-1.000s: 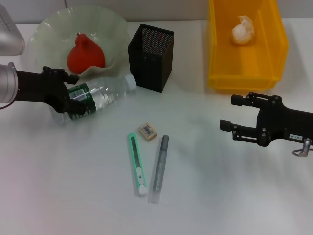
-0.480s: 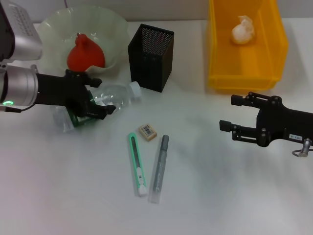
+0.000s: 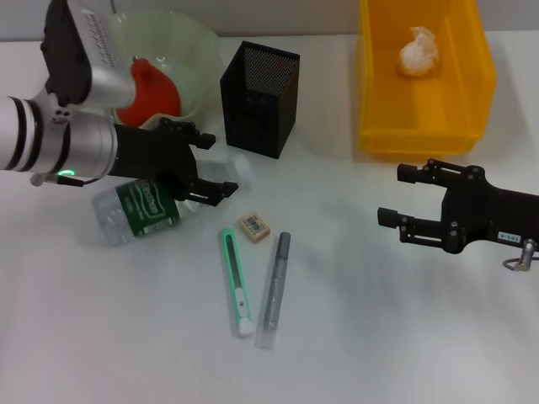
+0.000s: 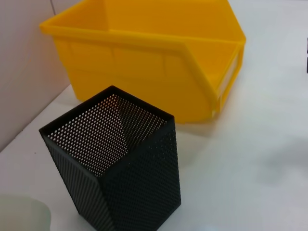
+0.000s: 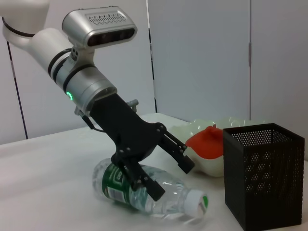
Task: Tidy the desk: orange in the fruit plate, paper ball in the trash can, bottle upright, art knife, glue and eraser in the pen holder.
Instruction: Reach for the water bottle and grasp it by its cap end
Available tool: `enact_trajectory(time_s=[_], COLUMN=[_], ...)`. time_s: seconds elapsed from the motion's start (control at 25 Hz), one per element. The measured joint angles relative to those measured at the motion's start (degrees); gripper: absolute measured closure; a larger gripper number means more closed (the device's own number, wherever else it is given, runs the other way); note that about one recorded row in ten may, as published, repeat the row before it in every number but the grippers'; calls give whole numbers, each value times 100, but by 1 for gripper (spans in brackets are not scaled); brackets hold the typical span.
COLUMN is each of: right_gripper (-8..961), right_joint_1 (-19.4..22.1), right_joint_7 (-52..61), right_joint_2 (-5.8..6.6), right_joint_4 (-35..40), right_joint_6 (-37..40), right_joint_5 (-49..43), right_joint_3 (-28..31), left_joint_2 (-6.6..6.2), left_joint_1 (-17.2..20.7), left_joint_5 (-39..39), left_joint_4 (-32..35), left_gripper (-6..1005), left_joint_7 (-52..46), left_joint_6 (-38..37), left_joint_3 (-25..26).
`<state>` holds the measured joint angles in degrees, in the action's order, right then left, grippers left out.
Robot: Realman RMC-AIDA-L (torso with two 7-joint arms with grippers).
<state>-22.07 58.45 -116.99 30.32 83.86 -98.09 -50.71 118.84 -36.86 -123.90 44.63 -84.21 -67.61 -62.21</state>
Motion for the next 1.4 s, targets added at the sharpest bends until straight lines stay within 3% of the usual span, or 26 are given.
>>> enact_trajectory(time_s=[0.16,0.44,1.4], right_gripper=[209,210,209], right_joint_1=[13,19,10], right_joint_7=[0,0,-1], right_joint_2=[0,0,3], right_joint_4=[0,0,31], right_joint_6=[0,1,-43], right_joint_5=[-4,-9,-9], right_joint_3=[0,0,5], left_joint_2=[16,16,15], left_joint_1=[-99,-379,-498], left_joint_5=[51,59,52], left_joint_4=[-189,-630,-739], left_gripper=[156,156,156], left_joint_7=[-45,-26,-105], left_joint_6=[238,408,404], left_joint_3=[-313,-398,-608])
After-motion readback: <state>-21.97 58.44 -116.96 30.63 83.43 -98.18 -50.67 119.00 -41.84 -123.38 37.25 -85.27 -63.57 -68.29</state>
